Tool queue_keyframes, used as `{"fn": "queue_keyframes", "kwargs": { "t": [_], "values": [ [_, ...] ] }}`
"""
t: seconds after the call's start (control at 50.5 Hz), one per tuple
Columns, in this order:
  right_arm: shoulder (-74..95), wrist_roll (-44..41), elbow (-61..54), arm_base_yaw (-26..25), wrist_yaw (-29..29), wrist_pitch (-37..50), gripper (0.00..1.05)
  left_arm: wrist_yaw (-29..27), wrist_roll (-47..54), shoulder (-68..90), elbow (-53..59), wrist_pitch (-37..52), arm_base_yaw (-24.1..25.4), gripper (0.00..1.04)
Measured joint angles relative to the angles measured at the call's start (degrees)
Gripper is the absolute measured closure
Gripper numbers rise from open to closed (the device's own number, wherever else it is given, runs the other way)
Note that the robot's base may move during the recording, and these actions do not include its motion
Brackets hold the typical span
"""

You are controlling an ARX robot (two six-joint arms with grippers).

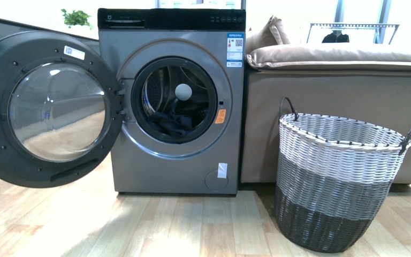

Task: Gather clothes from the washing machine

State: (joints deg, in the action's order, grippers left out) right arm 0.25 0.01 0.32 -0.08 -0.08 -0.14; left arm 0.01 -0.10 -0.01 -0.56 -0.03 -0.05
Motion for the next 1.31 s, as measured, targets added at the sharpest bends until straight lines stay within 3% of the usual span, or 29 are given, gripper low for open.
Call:
{"fn": "queue_keyframes", "kwargs": {
  "t": [1.306],
  "values": [
    [0.0, 0.0, 0.0, 0.0, 0.1, -0.1, 0.07, 0.1, 0.0, 0.0, 0.0, 0.0, 0.0, 0.07]
  ]
}}
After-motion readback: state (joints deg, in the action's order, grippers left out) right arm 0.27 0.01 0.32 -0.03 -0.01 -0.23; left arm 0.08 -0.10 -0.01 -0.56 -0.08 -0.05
